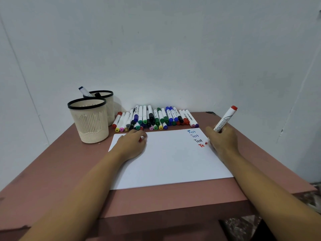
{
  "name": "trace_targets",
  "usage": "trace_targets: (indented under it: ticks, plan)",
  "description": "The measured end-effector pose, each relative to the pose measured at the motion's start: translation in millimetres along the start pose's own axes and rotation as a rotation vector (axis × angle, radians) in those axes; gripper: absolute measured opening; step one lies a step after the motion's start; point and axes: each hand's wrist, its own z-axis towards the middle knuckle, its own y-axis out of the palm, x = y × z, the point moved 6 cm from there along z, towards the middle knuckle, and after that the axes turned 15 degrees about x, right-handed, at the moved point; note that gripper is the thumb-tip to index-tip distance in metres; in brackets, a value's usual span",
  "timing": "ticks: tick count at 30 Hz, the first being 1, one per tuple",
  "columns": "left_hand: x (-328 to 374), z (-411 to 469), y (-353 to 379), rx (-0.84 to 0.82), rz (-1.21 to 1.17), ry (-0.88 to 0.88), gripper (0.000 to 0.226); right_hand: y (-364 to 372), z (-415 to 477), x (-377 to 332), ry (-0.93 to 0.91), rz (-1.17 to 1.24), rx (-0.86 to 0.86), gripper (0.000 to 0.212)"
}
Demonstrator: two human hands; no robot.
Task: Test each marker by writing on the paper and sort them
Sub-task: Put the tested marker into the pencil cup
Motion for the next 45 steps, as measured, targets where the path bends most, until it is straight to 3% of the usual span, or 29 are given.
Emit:
trace_targets:
  ticks: [7,20,25,29,35,42,45]
  plan:
    - [-0.5,-0.3,0.1,-0.003,0.000,-0.002,0.029,2.0,-1.4,-0.7,-0.006,-0.017,-0.027,0.020]
    - [0.1,0.0,-0.3,-0.006,-0.002,-0.010,0.029,-1.7,-0.1,3.0,0.097,0.037,0.011,0.038]
    - [-0.2,0.0,-0.1,-0.006,-0.003,-0.013,0.029,-3.6,-4.6,-2.5,0.050,-0.029,0.000,0.024]
    - [0.1,0.0,-0.5,-0.006,0.000,-0.006,0.029,-2.1,-2.1,-4.5,-0.016,-0.042,0.019,0.033]
    - [1.2,0.5,-0.7,-0.018,-0.003,-0.012,0.029,-1.6,-2.7,-0.1,0.088,0.054,0.000,0.030]
    - [3.1,-1.6,-3.7,-0.013,0.001,-0.016,0.030,-0.9,0.2,2.4,0.019,-0.016,0.017,0.029]
    - [2.7,-0.8,-5.6,0.005,-0.011,-0.022,0.032,-1.5,1.6,5.1,0.093,0.052,0.027,0.024]
